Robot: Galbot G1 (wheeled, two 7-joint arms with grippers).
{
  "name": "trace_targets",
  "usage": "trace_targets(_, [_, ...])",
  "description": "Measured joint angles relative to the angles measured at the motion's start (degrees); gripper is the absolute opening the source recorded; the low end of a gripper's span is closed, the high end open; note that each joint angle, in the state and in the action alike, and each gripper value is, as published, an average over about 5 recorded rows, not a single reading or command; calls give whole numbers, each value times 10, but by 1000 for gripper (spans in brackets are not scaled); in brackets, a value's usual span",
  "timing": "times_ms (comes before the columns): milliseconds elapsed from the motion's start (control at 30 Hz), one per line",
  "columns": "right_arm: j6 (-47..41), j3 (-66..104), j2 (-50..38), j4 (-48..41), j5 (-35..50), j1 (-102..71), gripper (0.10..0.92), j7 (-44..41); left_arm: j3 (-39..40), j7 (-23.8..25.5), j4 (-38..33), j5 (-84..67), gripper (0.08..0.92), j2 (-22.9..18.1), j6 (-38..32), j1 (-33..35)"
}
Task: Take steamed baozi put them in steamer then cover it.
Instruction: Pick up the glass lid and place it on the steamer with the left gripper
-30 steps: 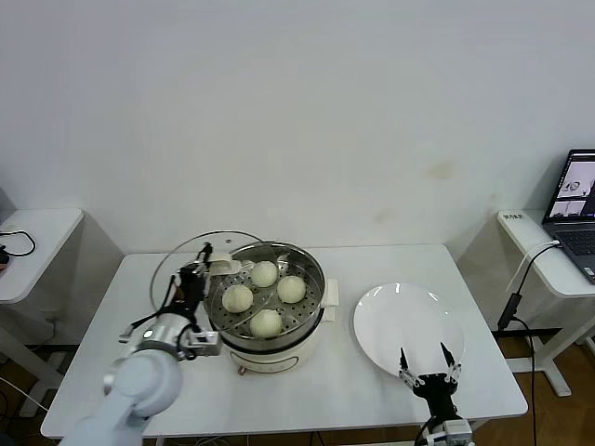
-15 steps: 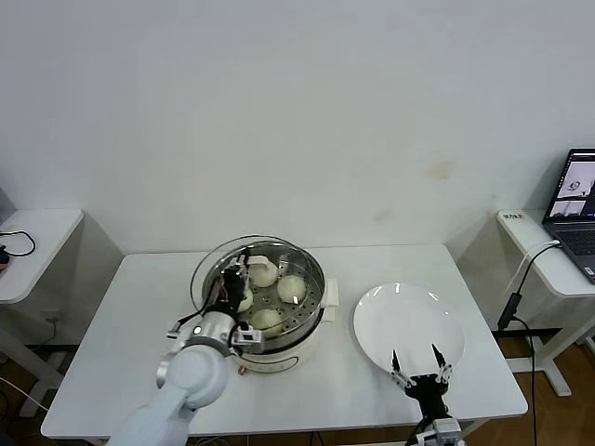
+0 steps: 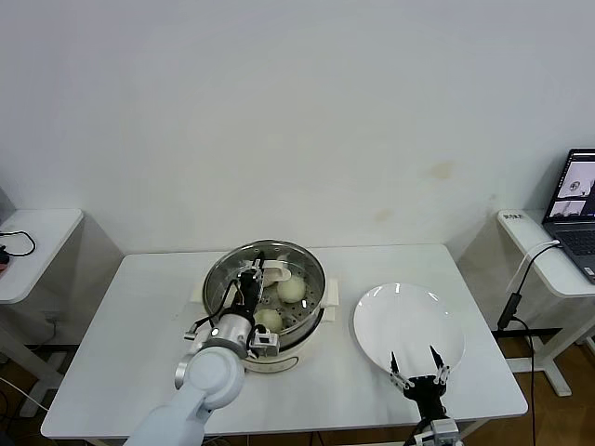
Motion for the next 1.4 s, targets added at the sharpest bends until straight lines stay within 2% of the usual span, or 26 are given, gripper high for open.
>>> trace_targets(700, [1, -4, 0, -3, -1, 0, 823, -2, -3, -7, 19, 10, 159, -14, -9, -4])
trace_targets(1100, [1, -7, 0, -1, -3, -4, 823, -4, -13, -16, -2, 0, 486, -9, -12, 15])
trace_targets(1400, [3, -6, -2, 4, -3, -11, 823, -4, -38, -30, -54, -15, 745, 12, -25, 62])
